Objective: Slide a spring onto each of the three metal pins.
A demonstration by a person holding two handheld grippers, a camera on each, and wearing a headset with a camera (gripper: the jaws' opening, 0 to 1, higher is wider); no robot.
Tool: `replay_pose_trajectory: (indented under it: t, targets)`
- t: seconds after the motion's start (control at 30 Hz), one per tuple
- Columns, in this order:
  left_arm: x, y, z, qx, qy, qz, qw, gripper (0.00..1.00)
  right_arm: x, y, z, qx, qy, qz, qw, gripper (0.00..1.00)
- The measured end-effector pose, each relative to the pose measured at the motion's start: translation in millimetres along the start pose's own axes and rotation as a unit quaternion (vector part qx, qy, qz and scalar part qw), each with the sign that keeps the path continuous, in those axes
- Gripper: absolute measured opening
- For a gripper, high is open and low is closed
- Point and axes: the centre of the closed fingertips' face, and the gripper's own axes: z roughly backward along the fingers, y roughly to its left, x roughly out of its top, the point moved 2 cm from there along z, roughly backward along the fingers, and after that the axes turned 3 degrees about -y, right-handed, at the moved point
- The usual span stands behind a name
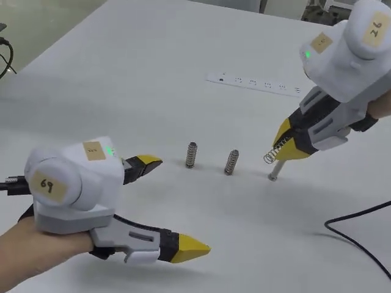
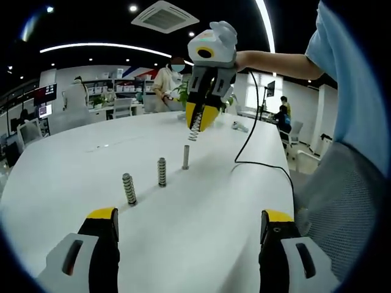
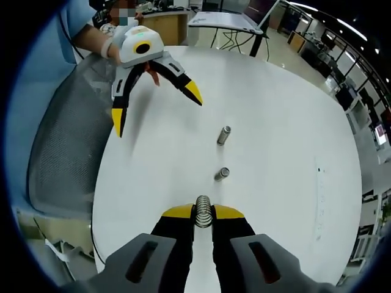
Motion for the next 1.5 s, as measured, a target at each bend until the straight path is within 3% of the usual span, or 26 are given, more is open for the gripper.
replay_pose_trajectory:
  t: [0.27, 1.0, 1.5]
  targets:
    - [-1.4, -0.2, -0.3, 0.002, 0.000, -0.002, 1.0000, 0.93, -18.5, -19.0, 5.9, -0.008, 0.034, -0.006, 0.9994, 0.07]
    - [-9.1, 5.0, 2.2, 0.007, 0.006, 0.005, 0.9999, 0.92, -36.7, -19.6, -8.2, 0.013, 0.082, 0.000, 0.9966, 0.07]
    - [-12.2, 6.5, 1.0, 0.007, 0.009, 0.011, 0.9999, 0.90, -41.2, -17.5, -14.4, 0.021, 0.092, 0.002, 0.9955, 0.08]
